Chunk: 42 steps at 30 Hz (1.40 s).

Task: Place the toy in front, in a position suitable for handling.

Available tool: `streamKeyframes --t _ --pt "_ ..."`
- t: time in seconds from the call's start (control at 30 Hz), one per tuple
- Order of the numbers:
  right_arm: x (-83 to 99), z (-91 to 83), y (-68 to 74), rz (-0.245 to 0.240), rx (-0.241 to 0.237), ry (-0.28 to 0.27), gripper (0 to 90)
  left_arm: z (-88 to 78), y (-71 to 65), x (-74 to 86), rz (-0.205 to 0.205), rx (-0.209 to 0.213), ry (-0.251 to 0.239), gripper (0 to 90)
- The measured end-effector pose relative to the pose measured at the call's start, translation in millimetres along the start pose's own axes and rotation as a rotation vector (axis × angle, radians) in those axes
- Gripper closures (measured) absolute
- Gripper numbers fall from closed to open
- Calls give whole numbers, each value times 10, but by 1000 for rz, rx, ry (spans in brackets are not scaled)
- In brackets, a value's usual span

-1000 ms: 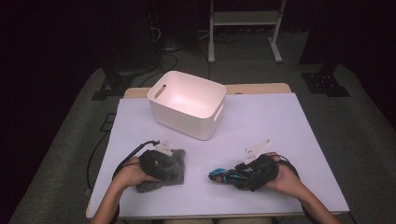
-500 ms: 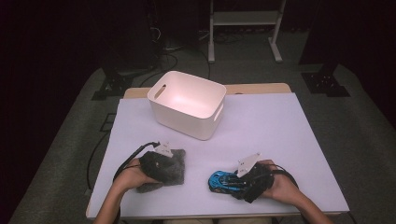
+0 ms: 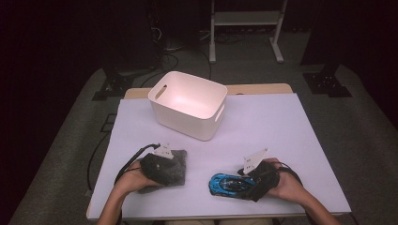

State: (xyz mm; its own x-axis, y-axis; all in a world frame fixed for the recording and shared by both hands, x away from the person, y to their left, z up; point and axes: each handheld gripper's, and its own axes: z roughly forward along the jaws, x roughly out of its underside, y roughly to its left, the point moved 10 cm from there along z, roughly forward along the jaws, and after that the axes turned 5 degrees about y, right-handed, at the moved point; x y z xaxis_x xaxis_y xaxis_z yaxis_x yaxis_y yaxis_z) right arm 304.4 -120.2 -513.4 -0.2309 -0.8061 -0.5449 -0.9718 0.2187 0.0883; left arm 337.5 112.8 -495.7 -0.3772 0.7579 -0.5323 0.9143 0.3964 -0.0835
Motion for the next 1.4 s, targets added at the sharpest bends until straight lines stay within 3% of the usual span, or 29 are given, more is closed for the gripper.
streamKeyframes --t 0.17,0.5,0.73,1.07,1.4 --pt "-139 -104 -41 0 -19 -14 185 -19 -13 -22 2 0 -20 351" --pt "-472 -324 -211 -12 -7 -51 206 -73 16 -54 -24 -18 -61 260" --pt "-738 -469 -333 -21 -6 -79 215 -75 15 -63 -13 -33 -52 208" --pt "-1174 -665 -460 -70 3 -104 219 -92 9 -74 -16 -43 -67 186" --pt "-1432 -709 -575 -86 8 -104 219 -103 38 -80 -20 -40 -78 165"
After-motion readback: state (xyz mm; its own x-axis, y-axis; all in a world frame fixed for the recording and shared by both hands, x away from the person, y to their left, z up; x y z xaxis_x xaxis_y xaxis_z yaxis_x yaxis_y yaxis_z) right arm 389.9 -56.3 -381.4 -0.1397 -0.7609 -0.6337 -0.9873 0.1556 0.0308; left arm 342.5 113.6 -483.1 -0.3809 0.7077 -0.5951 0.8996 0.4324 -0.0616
